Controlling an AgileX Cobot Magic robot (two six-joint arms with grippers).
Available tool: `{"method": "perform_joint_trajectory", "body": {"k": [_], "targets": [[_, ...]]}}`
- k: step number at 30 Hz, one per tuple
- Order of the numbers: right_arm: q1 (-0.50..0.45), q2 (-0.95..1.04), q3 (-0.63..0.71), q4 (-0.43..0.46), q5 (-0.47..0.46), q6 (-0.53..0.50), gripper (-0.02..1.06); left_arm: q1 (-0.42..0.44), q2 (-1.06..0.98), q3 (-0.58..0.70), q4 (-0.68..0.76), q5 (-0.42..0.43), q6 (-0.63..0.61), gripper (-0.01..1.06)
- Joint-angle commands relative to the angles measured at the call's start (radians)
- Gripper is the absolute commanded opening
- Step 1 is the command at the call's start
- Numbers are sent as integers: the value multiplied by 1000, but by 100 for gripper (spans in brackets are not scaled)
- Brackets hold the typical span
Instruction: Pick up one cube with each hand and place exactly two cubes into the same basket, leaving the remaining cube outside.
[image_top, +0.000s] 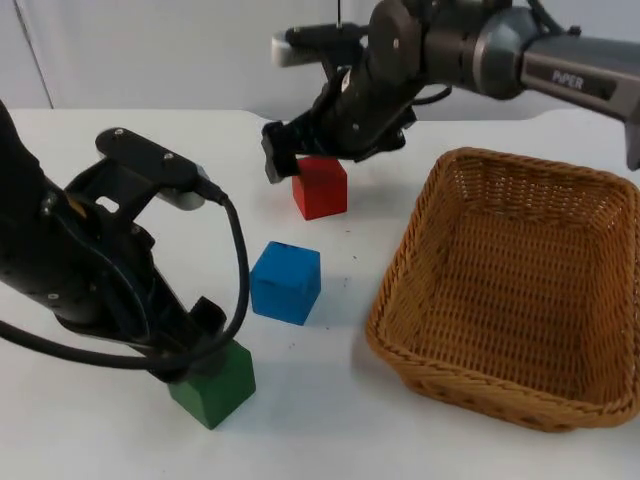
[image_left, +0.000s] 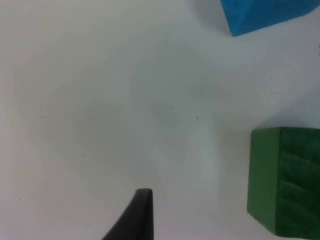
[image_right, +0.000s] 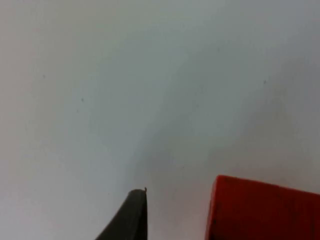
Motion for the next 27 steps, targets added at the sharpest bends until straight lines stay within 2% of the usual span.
{"method": "perform_joint_trajectory", "body": {"k": [1,9,13,16,27], "targets": [[5,2,1,-7,-29,3,105,-6,3,-5,5,-14,-3,105],[5,13,1,-7,-47,3,105,-16,3,-5,1,12,-3,105],[5,13,1,-7,-56,3,105,-69,10,-5,9,1,1,105],[5,13,1,-7,-56,3,105,-75,32,-5,5,-7,16,105],[5,13,1,-7,-59,3,105,-72,92,-5,1,-121,5,105]]}}
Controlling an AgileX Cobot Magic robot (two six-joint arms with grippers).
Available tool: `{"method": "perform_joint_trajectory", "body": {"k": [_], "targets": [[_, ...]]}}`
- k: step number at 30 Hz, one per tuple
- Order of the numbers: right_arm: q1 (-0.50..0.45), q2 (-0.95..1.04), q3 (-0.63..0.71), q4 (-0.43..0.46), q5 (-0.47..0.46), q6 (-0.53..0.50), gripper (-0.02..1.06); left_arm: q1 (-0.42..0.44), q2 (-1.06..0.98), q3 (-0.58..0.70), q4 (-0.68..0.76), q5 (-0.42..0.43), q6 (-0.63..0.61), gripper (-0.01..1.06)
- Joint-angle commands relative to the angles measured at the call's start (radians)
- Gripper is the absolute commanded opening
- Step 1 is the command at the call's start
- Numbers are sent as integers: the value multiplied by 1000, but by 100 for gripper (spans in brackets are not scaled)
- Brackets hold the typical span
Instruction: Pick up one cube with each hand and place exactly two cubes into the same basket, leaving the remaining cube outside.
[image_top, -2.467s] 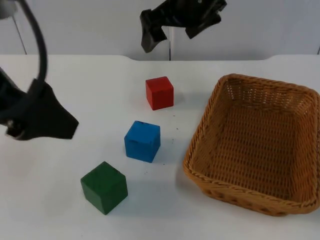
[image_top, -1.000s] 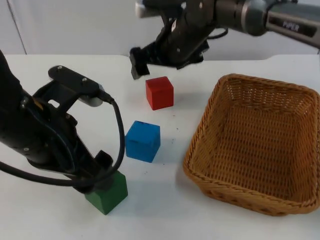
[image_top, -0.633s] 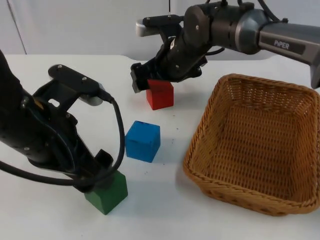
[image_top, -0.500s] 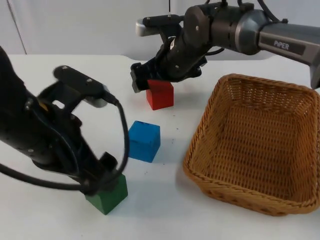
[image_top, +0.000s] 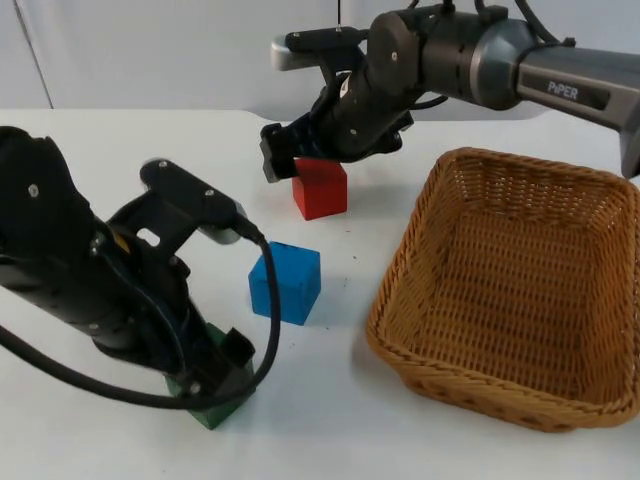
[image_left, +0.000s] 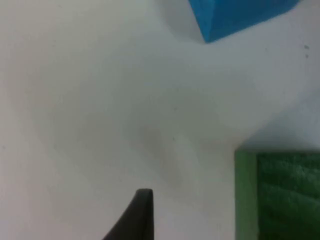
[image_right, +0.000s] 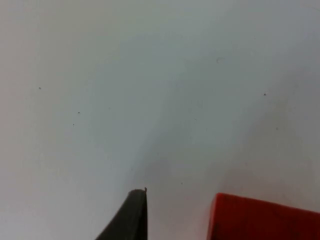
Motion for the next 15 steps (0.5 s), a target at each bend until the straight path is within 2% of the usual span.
{"method": "perform_joint_trajectory", "body": {"k": [1,15], "targets": [[5,0,1,-3,-9,3,105,-4,0,-3,1,-21,-7,105],[5,34,1,-13,14,3,105,-4,2,-3,1,-28,-10,105]]}}
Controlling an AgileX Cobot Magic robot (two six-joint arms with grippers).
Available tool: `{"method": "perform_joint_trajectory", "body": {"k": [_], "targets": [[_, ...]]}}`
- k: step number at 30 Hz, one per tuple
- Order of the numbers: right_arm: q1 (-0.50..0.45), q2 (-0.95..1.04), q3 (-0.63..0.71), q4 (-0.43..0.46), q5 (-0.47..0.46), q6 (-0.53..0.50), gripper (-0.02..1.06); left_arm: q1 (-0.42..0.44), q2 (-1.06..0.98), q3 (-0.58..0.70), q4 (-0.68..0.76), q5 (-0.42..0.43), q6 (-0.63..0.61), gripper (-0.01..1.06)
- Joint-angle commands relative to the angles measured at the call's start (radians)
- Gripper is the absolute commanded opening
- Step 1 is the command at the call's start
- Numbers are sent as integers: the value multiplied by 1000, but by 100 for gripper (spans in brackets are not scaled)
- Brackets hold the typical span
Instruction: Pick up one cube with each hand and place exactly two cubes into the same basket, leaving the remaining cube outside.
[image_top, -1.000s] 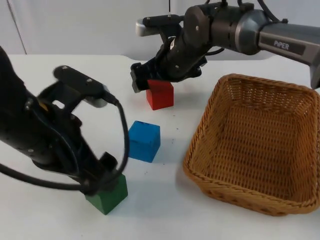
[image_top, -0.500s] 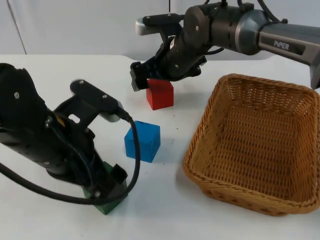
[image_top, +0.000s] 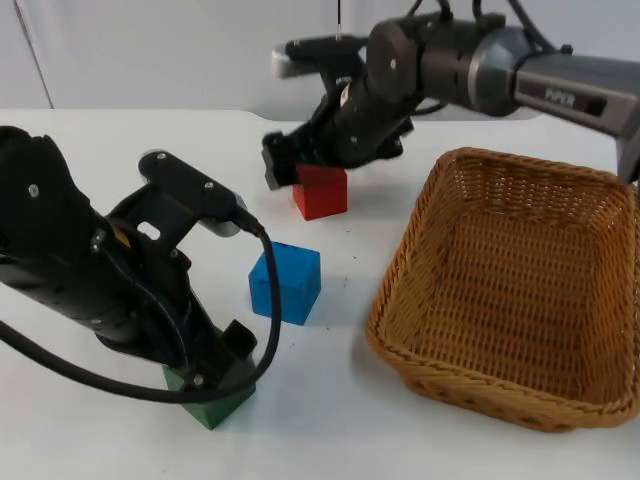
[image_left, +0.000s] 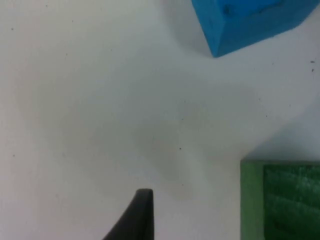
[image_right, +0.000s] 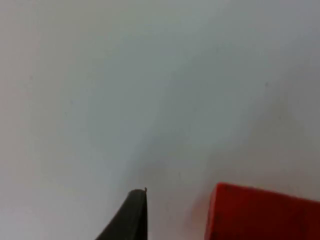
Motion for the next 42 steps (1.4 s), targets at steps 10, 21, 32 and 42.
{"method": "perform_joint_trajectory", "body": {"k": [10,21,32,42], "targets": [[5,22,1,-6,-22,3,105,-4,61,-3,5,-19,-8,105],[5,23,1,-4,-36,3,83,-4,69,-3,5,-19,-8,101],[4,-47,1,-58,18,3,0,-4,65,-3,5,35,-34,0],[4,-210,1,-83,192,-26,0,-4,-103,-3,4,122,-73,0]]}}
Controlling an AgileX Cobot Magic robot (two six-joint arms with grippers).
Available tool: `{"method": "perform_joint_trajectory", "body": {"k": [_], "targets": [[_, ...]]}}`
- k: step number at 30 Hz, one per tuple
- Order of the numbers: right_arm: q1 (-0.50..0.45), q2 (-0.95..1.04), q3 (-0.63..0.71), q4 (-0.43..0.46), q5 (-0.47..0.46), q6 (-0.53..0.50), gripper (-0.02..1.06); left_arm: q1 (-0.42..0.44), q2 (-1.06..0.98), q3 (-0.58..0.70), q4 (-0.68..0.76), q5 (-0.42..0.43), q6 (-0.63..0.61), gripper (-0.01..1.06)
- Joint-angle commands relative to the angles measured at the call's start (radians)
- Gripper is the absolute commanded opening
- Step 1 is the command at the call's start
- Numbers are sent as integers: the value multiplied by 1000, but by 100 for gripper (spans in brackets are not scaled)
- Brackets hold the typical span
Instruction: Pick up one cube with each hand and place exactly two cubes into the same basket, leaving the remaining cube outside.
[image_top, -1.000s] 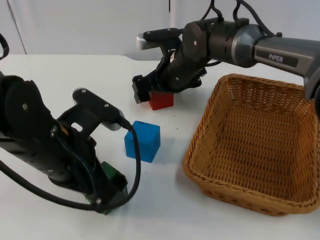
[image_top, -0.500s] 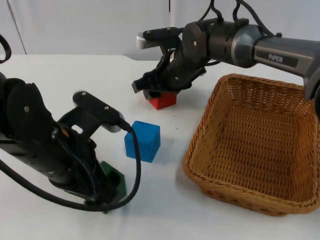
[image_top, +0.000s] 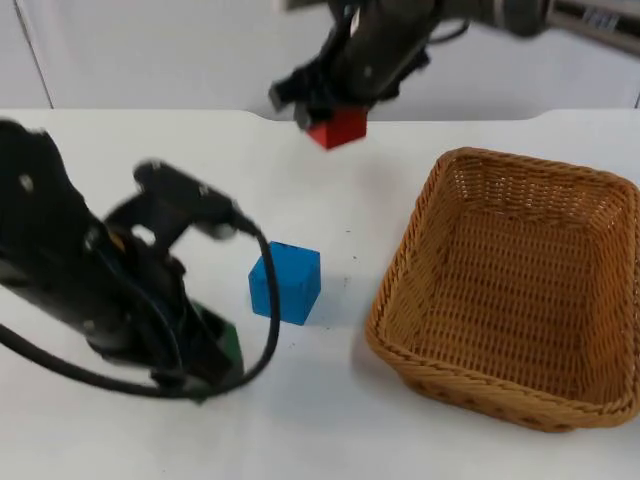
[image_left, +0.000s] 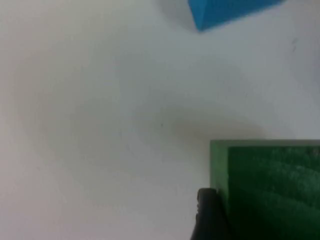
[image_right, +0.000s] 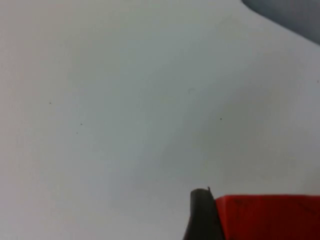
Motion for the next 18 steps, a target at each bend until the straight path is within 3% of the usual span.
{"method": "perform_joint_trajectory", "body": {"k": [1,13,18], "targets": [[4,-44,1,-12,45,-10,0,-4,-49,-3,4,24,-21,0],[4,-227,1,-4,348,-70,0,-4,-267,-3,4,163,-73,0],[4,-324,51,-4,354,-80,0,-4,-278,-3,4,198,-101,0]]}}
